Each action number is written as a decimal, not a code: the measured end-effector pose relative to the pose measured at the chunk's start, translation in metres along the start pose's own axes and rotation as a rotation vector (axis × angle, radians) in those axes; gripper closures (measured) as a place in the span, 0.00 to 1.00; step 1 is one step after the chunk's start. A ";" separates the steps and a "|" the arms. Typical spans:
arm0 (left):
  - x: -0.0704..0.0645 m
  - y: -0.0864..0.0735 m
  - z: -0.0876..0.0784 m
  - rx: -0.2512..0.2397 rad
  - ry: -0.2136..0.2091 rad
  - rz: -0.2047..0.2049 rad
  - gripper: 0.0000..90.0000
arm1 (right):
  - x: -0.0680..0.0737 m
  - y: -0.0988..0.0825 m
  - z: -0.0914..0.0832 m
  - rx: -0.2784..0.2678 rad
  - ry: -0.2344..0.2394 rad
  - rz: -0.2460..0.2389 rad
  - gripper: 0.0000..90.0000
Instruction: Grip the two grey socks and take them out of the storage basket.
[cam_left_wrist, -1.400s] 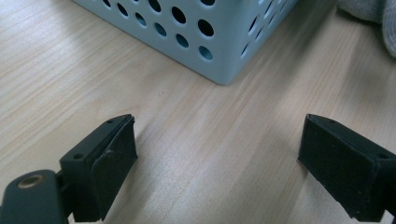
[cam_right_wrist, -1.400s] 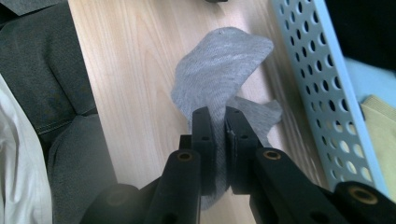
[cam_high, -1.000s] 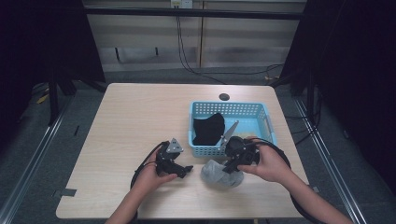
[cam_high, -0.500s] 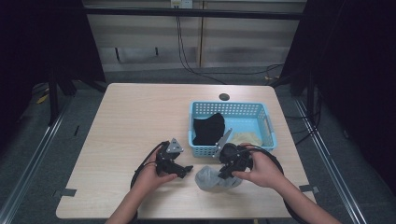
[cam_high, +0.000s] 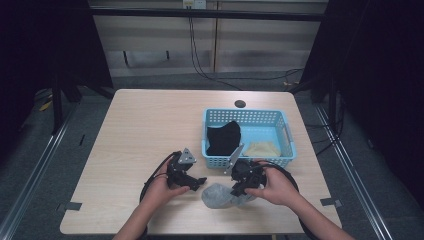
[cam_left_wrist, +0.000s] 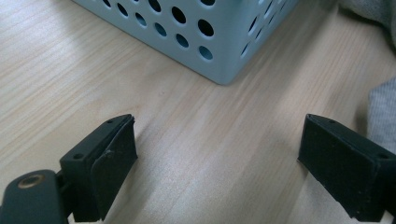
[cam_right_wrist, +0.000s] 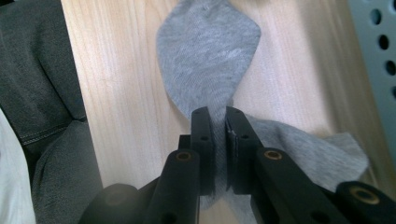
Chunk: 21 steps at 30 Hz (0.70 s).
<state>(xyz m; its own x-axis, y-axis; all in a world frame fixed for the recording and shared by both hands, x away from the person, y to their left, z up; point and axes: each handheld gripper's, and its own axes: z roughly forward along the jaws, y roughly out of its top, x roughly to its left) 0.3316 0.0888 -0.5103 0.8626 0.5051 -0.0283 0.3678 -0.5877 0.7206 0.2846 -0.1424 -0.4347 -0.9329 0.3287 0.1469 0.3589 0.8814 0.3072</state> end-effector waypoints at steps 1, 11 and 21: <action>0.000 0.000 0.000 0.000 0.000 0.001 0.12 | 0.000 0.000 0.001 -0.001 0.002 0.007 0.93; 0.000 0.000 0.000 0.000 0.002 0.001 0.12 | 0.001 -0.003 0.005 -0.014 0.002 0.010 0.81; 0.000 0.000 0.000 0.005 0.001 0.007 0.12 | 0.000 -0.003 -0.005 -0.040 -0.024 0.062 0.48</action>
<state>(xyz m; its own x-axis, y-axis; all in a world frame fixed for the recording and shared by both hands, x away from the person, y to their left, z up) 0.3318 0.0892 -0.5100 0.8649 0.5015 -0.0227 0.3634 -0.5942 0.7175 0.2835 -0.1467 -0.4314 -0.9089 0.3913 0.1442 0.4169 0.8449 0.3352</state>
